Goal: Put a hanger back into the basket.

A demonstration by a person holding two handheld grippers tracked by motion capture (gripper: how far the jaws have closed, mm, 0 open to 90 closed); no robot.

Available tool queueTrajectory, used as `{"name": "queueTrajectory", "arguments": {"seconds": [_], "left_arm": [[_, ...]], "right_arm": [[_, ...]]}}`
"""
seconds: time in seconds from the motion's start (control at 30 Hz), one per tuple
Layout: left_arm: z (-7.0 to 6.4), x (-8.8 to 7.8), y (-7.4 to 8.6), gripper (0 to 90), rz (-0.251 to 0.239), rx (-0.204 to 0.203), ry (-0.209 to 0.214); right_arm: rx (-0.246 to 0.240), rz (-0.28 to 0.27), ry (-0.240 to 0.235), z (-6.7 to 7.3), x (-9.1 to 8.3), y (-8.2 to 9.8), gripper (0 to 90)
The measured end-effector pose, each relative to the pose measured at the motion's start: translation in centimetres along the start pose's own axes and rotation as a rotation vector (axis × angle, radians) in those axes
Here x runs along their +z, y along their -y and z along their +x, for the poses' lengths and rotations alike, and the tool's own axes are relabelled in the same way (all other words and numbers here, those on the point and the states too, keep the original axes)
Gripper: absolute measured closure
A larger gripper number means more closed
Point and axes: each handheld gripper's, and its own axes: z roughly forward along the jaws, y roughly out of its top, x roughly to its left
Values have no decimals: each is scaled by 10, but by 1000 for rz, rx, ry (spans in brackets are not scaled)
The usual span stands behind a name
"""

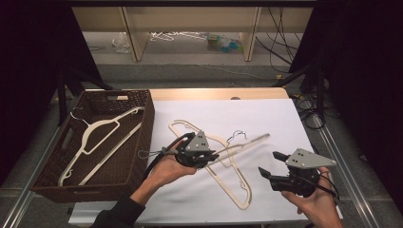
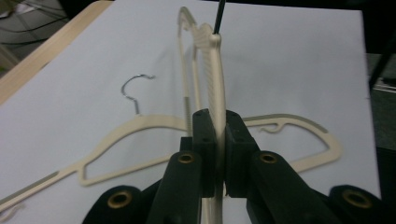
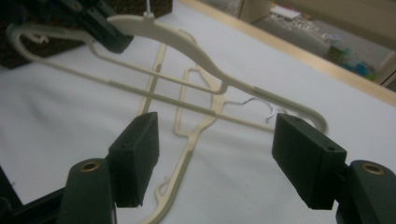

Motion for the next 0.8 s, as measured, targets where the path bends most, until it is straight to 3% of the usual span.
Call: {"name": "queueTrajectory", "arguments": {"seconds": [0.17,0.3,0.47,0.63,0.8], "left_arm": [[11,-7,8,854,11,-128,33],[13,-13,7,857,25,-139,-2],[20,-24,6,858,-21,-195,16],[27,-48,2,858,-91,-247,-7],[32,-78,-4,858,-158,-270,-31]], "right_arm": [[13,-1,-6,-1,-1,3,331],[11,31,-21,-1,6,8,335],[1,46,-45,2,8,9,338],[9,62,-50,4,12,14,338],[5,90,-71,8,20,22,338]]}}
